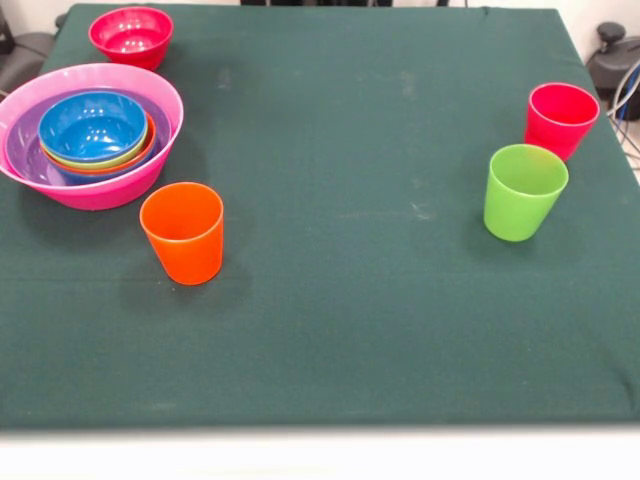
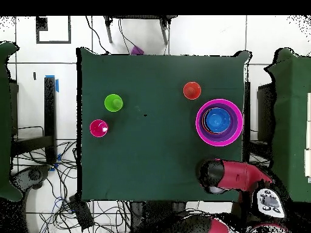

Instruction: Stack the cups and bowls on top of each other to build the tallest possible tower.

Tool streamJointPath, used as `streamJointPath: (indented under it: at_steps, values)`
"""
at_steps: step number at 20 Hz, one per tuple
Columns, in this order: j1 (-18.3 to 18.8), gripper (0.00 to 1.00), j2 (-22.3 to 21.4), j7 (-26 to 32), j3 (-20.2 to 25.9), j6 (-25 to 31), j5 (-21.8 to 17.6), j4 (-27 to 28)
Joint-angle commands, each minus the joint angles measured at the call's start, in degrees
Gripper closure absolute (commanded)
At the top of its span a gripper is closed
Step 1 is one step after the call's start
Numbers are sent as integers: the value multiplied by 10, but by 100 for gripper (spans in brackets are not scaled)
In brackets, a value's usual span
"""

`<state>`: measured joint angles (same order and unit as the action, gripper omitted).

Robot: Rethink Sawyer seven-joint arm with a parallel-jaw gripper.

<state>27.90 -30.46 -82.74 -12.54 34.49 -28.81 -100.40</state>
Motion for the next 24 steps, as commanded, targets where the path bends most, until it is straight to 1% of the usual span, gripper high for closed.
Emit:
streamJointPath:
  at_steps: [1, 4, 6, 7, 8, 12, 14, 16, 19, 24]
  values:
    - [5, 100, 5, 9, 78, 12, -1, 35]
    - [12, 100, 9, 7, 83, -7, -5, 28]
    - [25, 100, 7, 8, 93, -27, -3, 18]
    - [31, 0, 6, 8, 98, -38, -2, 13]
    - [38, 0, 5, 2, 102, -55, 0, 5]
    - [76, 0, 4, 1, 131, -94, 4, -25]
    - [96, 0, 9, -1, 145, -122, -4, -35]
    - [110, 0, 30, -11, 152, -152, -13, -33]
    - [119, 0, 53, -19, 156, -171, -21, -23]
    - [122, 0, 72, -21, 149, -197, -35, -12]
